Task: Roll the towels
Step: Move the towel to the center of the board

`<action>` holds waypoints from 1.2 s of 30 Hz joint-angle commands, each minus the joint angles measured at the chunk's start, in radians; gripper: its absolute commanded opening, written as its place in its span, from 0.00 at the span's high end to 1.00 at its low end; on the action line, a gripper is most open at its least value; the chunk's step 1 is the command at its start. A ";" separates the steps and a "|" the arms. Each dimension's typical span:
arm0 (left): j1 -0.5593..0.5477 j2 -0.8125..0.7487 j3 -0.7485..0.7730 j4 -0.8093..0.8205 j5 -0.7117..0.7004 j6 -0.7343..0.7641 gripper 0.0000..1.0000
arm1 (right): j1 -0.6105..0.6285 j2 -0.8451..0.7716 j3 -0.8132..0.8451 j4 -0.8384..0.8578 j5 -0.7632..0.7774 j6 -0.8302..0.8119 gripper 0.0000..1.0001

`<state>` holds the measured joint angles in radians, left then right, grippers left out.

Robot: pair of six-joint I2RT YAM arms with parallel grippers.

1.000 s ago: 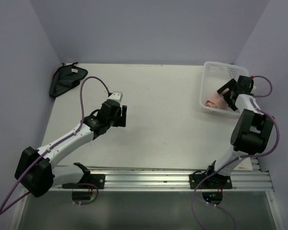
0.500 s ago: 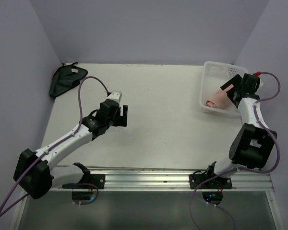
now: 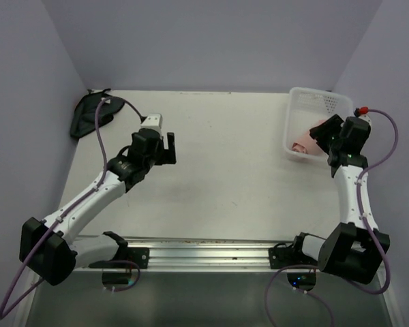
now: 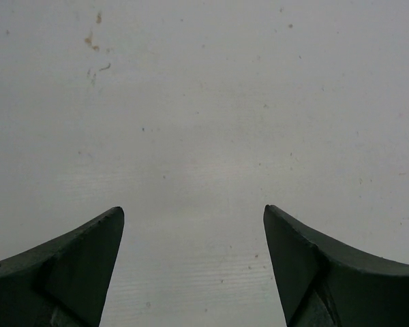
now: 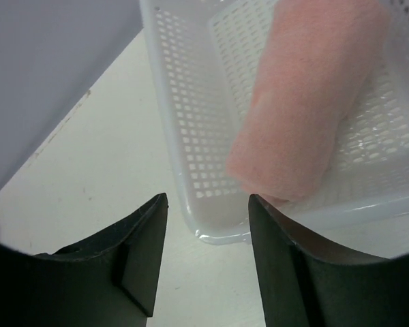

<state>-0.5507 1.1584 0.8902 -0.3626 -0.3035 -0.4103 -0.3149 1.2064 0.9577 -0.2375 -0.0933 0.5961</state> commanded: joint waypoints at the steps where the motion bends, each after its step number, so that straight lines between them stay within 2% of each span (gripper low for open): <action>1: 0.075 0.044 0.104 0.017 -0.040 -0.021 0.13 | 0.054 -0.053 -0.002 0.066 -0.111 -0.031 0.47; 3: 0.145 0.072 0.157 0.033 -0.042 -0.024 0.12 | 0.098 -0.070 0.003 0.067 -0.115 -0.060 0.55; 4: 0.172 0.113 0.179 0.036 -0.040 -0.025 0.12 | 0.159 -0.070 0.004 0.070 -0.118 -0.070 0.61; 6: 0.253 0.167 0.260 0.033 -0.080 -0.021 0.12 | 0.229 -0.067 0.013 0.075 -0.138 -0.105 0.63; 10: 0.397 0.372 0.427 -0.001 -0.120 0.014 0.12 | 0.442 -0.057 0.006 0.081 -0.180 -0.131 0.69; 13: 0.485 0.524 0.545 0.014 -0.149 0.065 0.11 | 0.535 -0.047 -0.023 0.104 -0.247 -0.142 0.72; 15: 0.541 0.666 0.686 -0.050 -0.163 0.082 0.11 | 0.595 -0.039 -0.043 0.112 -0.281 -0.148 0.73; 18: 0.610 0.785 0.851 -0.102 -0.193 0.114 0.11 | 0.672 -0.033 -0.079 0.124 -0.308 -0.139 0.73; 22: 0.669 0.961 1.002 -0.133 -0.212 0.155 0.11 | 0.738 -0.028 -0.125 0.162 -0.342 -0.130 0.71; 28: 0.698 1.092 1.081 -0.052 -0.247 0.228 0.10 | 0.752 0.001 -0.139 0.201 -0.408 -0.101 0.71; 32: 0.719 1.173 1.136 -0.058 -0.152 0.203 0.12 | 0.754 0.038 -0.126 0.221 -0.433 -0.082 0.71; 36: 0.719 1.183 1.087 0.007 -0.083 0.199 0.15 | 0.754 0.061 -0.120 0.219 -0.427 -0.085 0.71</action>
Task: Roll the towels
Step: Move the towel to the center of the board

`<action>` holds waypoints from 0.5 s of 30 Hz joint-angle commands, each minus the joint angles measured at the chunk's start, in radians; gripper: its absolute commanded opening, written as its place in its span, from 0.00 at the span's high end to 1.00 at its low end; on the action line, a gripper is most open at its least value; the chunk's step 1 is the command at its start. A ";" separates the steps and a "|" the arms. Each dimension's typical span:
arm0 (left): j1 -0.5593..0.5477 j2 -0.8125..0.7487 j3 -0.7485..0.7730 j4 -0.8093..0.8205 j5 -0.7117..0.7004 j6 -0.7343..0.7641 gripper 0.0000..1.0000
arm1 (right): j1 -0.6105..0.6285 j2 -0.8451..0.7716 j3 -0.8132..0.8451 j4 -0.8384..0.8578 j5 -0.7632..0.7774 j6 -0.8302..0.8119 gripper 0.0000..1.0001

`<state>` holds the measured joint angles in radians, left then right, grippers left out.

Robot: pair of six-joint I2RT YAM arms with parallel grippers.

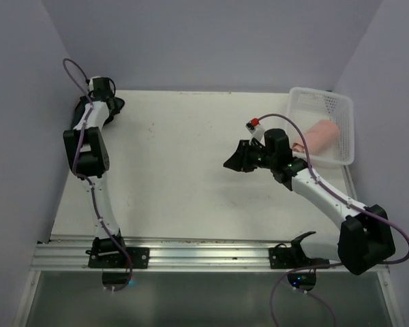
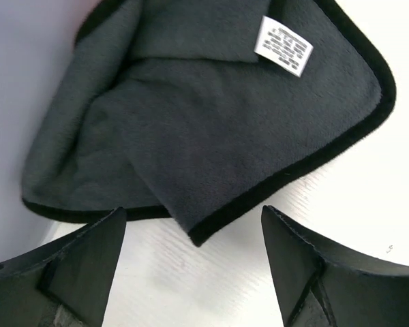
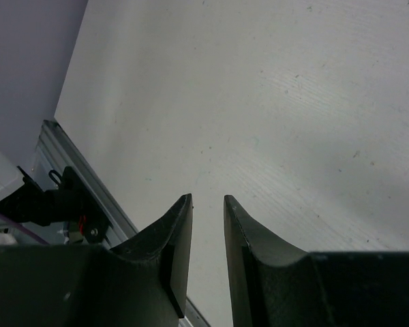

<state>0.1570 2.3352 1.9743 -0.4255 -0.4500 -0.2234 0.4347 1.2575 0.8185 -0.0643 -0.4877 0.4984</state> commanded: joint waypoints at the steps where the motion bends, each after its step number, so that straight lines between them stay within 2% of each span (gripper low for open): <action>1: 0.012 0.010 0.001 0.074 0.065 0.013 0.17 | 0.004 0.016 0.019 0.046 -0.032 0.011 0.71; 3: 0.012 0.016 0.001 0.077 0.072 0.018 0.24 | 0.004 0.019 0.019 0.044 -0.032 0.009 0.71; 5: 0.012 0.026 0.012 0.067 0.082 0.022 0.26 | 0.004 0.025 0.021 0.046 -0.031 0.009 0.71; 8: 0.012 0.029 0.014 0.060 0.082 0.029 0.46 | 0.004 0.023 0.031 0.029 -0.020 0.003 0.72; 9: 0.012 0.029 0.012 0.059 0.082 0.029 0.63 | 0.004 0.020 0.033 0.020 -0.014 -0.009 0.72; 11: 0.013 0.020 0.006 0.062 0.083 0.029 0.74 | 0.004 0.008 0.036 0.005 -0.006 -0.014 0.72; 14: 0.016 0.016 -0.005 0.065 0.086 0.022 0.83 | 0.006 -0.007 0.041 -0.018 0.000 -0.026 0.72; 15: 0.018 0.016 -0.003 0.065 0.088 0.022 0.93 | 0.004 -0.021 0.041 -0.023 0.004 -0.030 0.72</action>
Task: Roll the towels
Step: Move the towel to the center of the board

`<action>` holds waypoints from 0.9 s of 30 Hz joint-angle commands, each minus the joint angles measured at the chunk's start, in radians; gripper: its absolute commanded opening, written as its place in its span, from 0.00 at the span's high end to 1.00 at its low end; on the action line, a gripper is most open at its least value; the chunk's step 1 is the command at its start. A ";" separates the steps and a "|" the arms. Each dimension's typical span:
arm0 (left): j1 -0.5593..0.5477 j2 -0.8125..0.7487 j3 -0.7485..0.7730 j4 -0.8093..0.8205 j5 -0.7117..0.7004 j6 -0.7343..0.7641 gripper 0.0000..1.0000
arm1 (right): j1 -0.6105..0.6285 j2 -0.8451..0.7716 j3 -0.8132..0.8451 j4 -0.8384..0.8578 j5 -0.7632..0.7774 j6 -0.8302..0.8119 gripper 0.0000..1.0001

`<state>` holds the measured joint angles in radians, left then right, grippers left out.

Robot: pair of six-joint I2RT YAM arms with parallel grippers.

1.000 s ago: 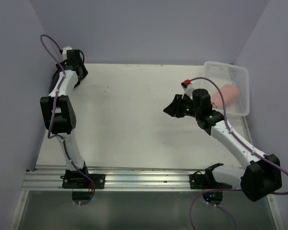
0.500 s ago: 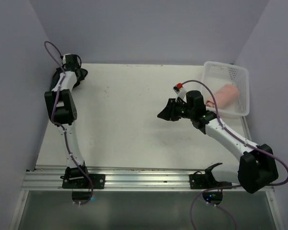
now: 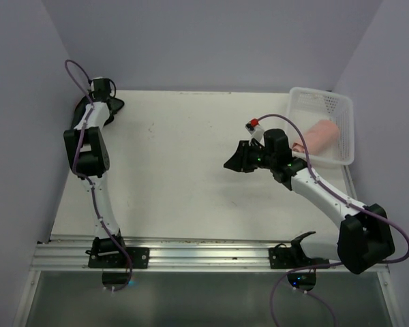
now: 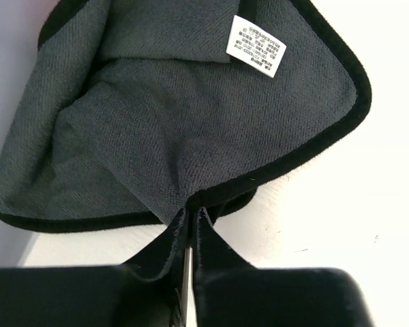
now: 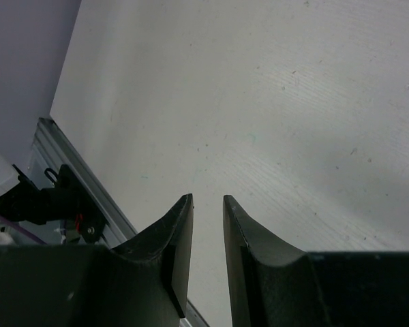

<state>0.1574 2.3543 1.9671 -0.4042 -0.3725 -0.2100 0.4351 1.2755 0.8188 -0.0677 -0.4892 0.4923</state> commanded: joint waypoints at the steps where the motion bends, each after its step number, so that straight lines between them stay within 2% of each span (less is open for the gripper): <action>1: 0.018 -0.003 0.012 0.041 0.012 0.004 1.00 | 0.004 -0.042 0.042 -0.026 0.011 -0.027 0.72; 5: 0.019 -0.075 -0.026 0.048 0.061 -0.022 1.00 | 0.004 -0.057 0.057 -0.050 0.014 -0.032 0.73; 11: -0.004 -0.383 -0.186 0.123 0.165 -0.063 1.00 | 0.004 -0.079 0.063 -0.055 0.012 -0.026 0.73; 14: -0.039 -0.486 -0.214 0.062 0.265 -0.058 1.00 | 0.013 -0.094 0.063 -0.083 0.043 -0.053 0.71; 15: -0.053 -0.545 -0.276 0.051 0.280 -0.057 1.00 | 0.016 -0.099 0.066 -0.095 0.058 -0.063 0.71; 17: -0.122 -0.620 -0.374 0.054 0.296 -0.049 1.00 | 0.022 -0.114 0.072 -0.127 0.093 -0.077 0.71; 18: -0.149 -0.698 -0.493 0.060 0.296 -0.049 1.00 | 0.021 -0.119 0.071 -0.132 0.095 -0.077 0.71; 19: -0.229 -0.739 -0.558 0.079 0.306 -0.057 1.00 | 0.024 -0.129 0.068 -0.141 0.095 -0.077 0.71; 20: -0.261 -0.775 -0.621 0.088 0.341 -0.068 1.00 | 0.024 -0.136 0.066 -0.149 0.101 -0.078 0.70; 21: -0.294 -0.847 -0.748 0.096 0.352 -0.095 1.00 | 0.025 -0.142 0.066 -0.159 0.109 -0.080 0.70; 24: -0.439 -0.959 -0.967 0.142 0.368 -0.138 1.00 | 0.027 -0.174 0.065 -0.219 0.146 -0.089 0.69; 25: -0.522 -0.978 -1.008 0.146 0.366 -0.155 1.00 | 0.027 -0.188 0.059 -0.240 0.155 -0.089 0.69; 27: -0.599 -1.009 -1.092 0.150 0.421 -0.196 1.00 | 0.027 -0.227 0.051 -0.254 0.182 -0.089 0.68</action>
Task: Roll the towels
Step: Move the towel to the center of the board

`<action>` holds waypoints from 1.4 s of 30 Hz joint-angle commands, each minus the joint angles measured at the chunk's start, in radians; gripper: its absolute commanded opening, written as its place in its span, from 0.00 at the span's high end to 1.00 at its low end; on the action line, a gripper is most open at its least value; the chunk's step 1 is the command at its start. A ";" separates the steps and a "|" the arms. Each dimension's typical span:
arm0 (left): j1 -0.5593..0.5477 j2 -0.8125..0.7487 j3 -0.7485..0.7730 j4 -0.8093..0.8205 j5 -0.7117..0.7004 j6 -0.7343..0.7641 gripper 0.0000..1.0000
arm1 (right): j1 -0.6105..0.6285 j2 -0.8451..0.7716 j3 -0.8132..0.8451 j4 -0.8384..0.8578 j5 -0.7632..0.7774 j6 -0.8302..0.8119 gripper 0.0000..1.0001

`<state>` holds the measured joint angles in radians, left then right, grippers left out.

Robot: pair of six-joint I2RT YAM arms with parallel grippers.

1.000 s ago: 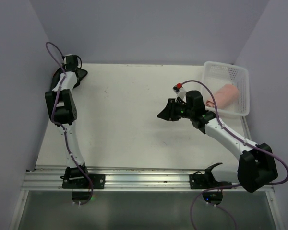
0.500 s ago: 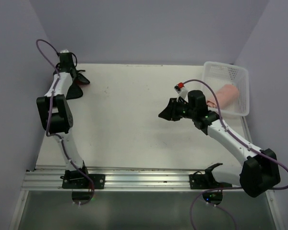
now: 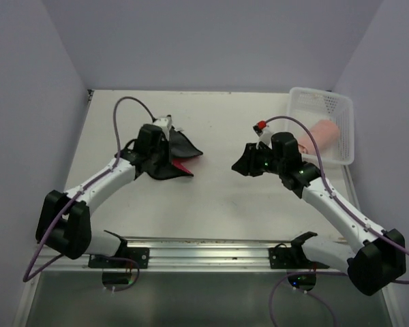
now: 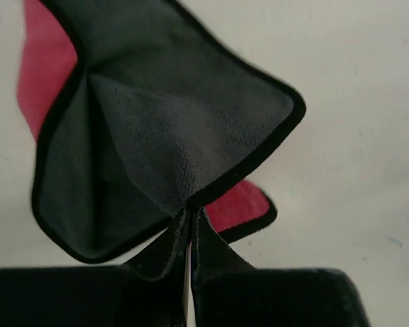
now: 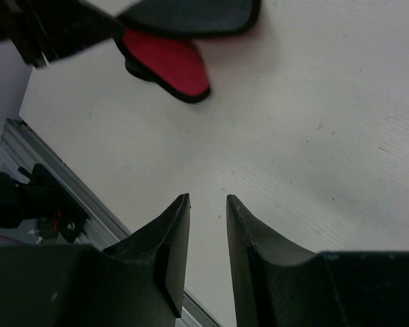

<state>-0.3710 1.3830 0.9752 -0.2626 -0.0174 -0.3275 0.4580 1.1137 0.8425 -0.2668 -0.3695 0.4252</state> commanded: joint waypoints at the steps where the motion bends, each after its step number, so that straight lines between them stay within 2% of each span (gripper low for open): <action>1: -0.151 -0.045 -0.121 0.008 0.069 -0.091 0.97 | 0.002 -0.077 0.021 -0.066 0.070 -0.019 0.66; 2: -0.195 -0.050 -0.134 0.010 0.073 -0.103 0.58 | 0.004 -0.086 0.020 -0.074 0.078 -0.017 0.62; 3: -0.239 -0.050 -0.130 -0.003 0.070 -0.125 0.45 | 0.004 -0.095 0.021 -0.080 0.092 -0.014 0.61; 4: -0.319 -0.052 -0.121 -0.041 0.047 -0.139 0.36 | 0.004 -0.097 0.023 -0.090 0.095 -0.014 0.59; 6: -0.390 -0.088 -0.096 -0.059 -0.030 -0.172 0.18 | 0.004 -0.098 0.023 -0.091 0.106 -0.005 0.54; 8: -0.445 -0.133 -0.084 -0.073 -0.093 -0.199 0.16 | 0.004 -0.091 0.029 -0.084 0.129 0.006 0.53; 10: -0.450 -0.229 -0.093 -0.087 -0.175 -0.237 0.15 | 0.004 -0.065 0.038 -0.052 0.138 0.017 0.54; 11: -0.448 -0.263 -0.105 -0.087 -0.284 -0.254 0.09 | 0.002 -0.049 0.044 -0.040 0.138 0.027 0.54; 13: -0.428 -0.329 -0.132 -0.127 -0.364 -0.316 0.07 | 0.002 0.022 0.078 -0.009 0.130 0.040 0.55; 19: -0.249 -0.329 -0.194 -0.184 -0.355 -0.444 0.06 | 0.007 0.228 0.222 0.057 0.107 0.058 0.56; 24: -0.131 -0.247 -0.266 -0.187 -0.389 -0.564 0.06 | 0.028 0.426 0.368 0.072 0.112 0.064 0.57; 29: -0.060 -0.141 -0.282 -0.127 -0.343 -0.587 0.06 | 0.053 0.665 0.631 0.022 0.127 0.040 0.56; 30: -0.043 -0.133 -0.286 -0.113 -0.331 -0.587 0.06 | 0.056 0.761 0.680 0.003 0.127 0.034 0.56; 32: -0.022 -0.121 -0.300 -0.076 -0.290 -0.581 0.05 | 0.068 0.855 0.846 -0.058 0.116 0.005 0.49; 36: 0.058 -0.137 -0.325 -0.021 -0.217 -0.555 0.05 | 0.090 1.121 1.227 -0.228 0.115 -0.051 0.41; 37: 0.072 -0.147 -0.329 -0.020 -0.210 -0.553 0.05 | 0.096 1.206 1.280 -0.247 0.132 -0.061 0.41; 39: 0.099 -0.174 -0.343 0.000 -0.207 -0.539 0.05 | 0.099 1.274 1.410 -0.271 0.139 -0.065 0.41; 42: 0.130 -0.205 -0.359 0.037 -0.181 -0.512 0.04 | 0.100 1.367 1.492 -0.243 0.156 -0.057 0.41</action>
<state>-0.2714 1.2243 0.6304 -0.3206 -0.2379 -0.8692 0.5526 2.4493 2.2345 -0.4595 -0.2363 0.3935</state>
